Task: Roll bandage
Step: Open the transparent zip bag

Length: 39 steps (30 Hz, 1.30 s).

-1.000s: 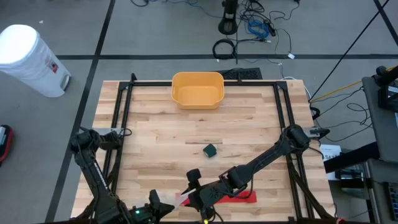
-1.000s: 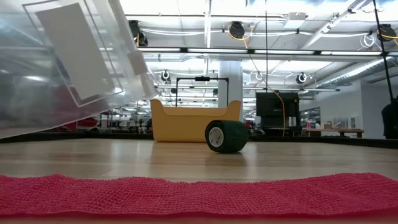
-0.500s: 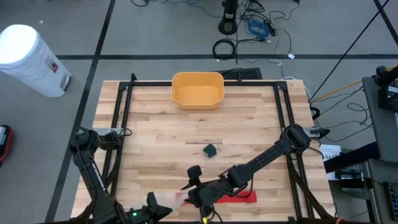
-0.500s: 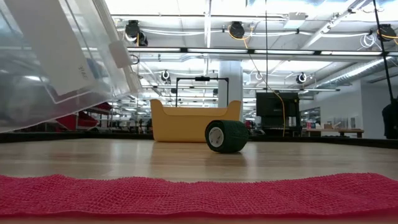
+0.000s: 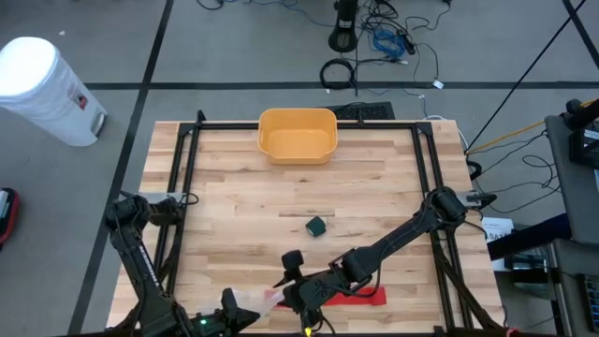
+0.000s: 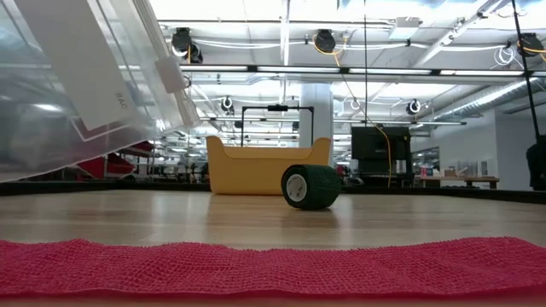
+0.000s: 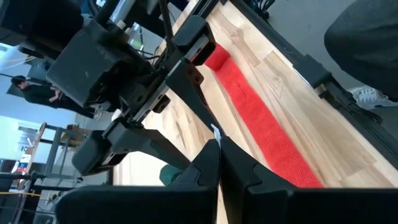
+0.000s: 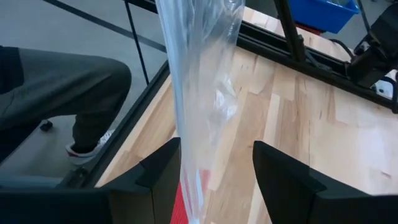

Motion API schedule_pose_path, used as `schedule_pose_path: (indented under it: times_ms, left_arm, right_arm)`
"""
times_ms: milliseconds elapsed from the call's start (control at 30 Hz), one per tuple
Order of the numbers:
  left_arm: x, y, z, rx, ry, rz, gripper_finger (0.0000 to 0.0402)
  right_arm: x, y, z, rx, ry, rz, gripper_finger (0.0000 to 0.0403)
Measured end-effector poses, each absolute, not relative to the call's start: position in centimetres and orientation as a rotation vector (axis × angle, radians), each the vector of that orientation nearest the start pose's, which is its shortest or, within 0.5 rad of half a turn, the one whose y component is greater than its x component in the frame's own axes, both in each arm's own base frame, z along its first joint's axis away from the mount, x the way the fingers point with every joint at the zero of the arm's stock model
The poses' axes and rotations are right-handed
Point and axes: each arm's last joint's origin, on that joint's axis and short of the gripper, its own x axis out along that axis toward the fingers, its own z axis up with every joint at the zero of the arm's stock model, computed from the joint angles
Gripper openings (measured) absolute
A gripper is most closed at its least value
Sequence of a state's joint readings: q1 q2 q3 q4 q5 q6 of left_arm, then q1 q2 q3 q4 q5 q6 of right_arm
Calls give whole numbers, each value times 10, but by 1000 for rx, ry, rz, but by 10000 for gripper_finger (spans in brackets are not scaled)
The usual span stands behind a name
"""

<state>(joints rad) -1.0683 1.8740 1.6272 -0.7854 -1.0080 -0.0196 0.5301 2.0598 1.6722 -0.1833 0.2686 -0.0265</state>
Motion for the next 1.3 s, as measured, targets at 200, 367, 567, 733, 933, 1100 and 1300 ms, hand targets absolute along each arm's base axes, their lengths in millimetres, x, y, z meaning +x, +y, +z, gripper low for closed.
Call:
schedule_pose_path:
  times_ms: [200, 367, 567, 733, 933, 1100, 1300]
  left_arm:
    - [211, -333, 282, 870, 524, -49, 6]
    - [211, -333, 282, 868, 523, -50, 6]
    - [212, -334, 283, 855, 515, -50, 6]
    - [212, -334, 283, 855, 515, -50, 6]
    - [212, -334, 283, 853, 514, -49, 6]
    - [215, -333, 283, 849, 517, -41, 6]
    - [219, -330, 283, 846, 522, -31, 6]
  right_arm:
    - [413, 233, 247, -247, 525, 266, 185]
    - [416, 232, 243, -245, 522, 261, 185]
    - [419, 230, 241, -248, 528, 256, 185]
    - [419, 230, 242, -244, 514, 256, 185]
    - [420, 230, 243, -245, 504, 257, 185]
    - [426, 232, 234, -262, 480, 261, 184]
    - [431, 231, 226, -301, 467, 239, 137]
